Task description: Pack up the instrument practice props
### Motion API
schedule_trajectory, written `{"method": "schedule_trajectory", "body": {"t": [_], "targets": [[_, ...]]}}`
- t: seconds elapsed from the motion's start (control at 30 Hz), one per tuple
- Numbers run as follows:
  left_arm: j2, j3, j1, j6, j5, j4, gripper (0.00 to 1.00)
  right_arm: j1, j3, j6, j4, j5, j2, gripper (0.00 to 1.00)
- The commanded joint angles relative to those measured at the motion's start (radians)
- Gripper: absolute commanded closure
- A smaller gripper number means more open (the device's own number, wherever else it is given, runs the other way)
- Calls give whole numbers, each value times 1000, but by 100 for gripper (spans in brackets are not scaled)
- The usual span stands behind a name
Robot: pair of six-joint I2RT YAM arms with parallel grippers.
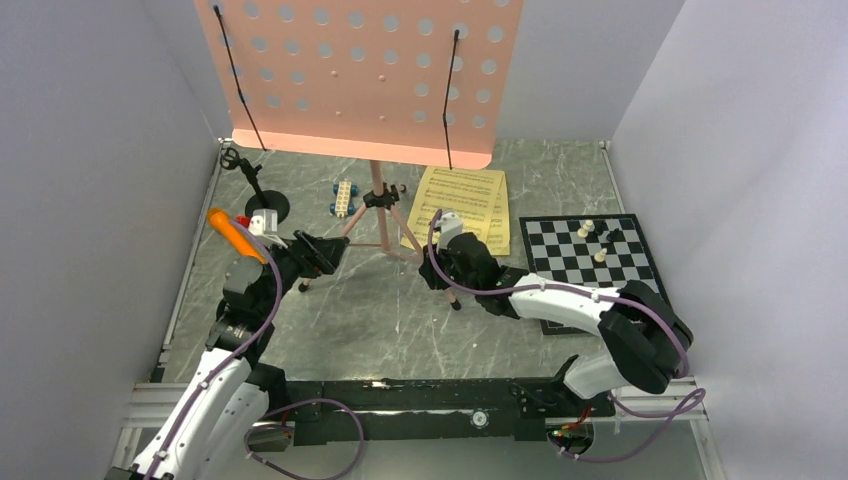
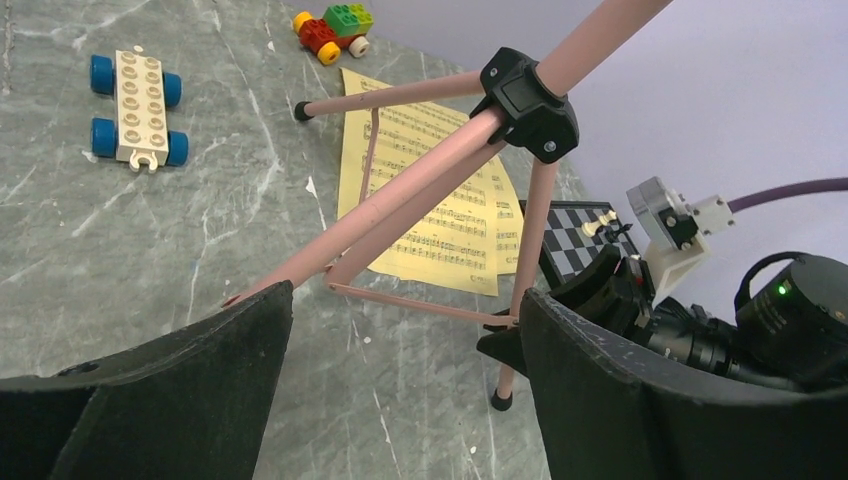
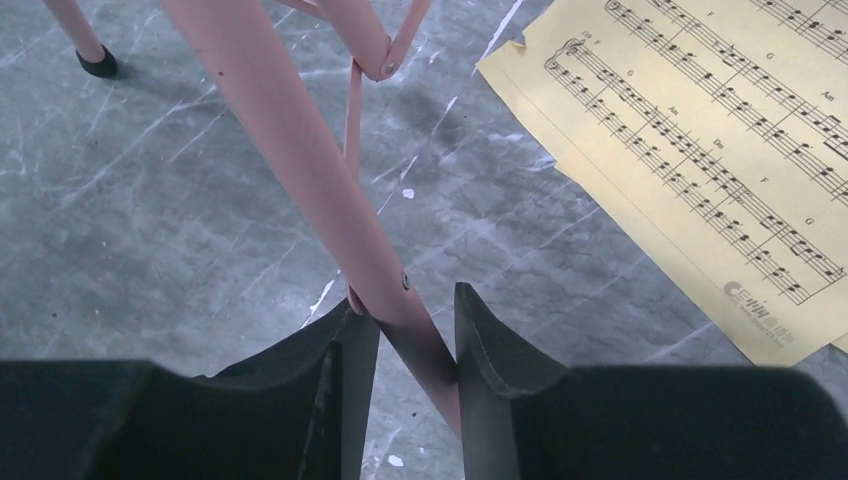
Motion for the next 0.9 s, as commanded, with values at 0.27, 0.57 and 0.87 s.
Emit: {"method": "schedule_trajectory", "body": {"t": [0.27, 0.57, 0.87], "targets": [[-41, 11, -12, 19, -25, 155, 1, 166, -37, 69, 66, 1, -29, 81], [-103, -71, -52, 84, -24, 350, 1, 229, 23, 129, 6, -24, 35, 81], [12, -60, -170, 187, -113, 551, 1, 277, 120, 179, -95, 59, 100, 84]]}}
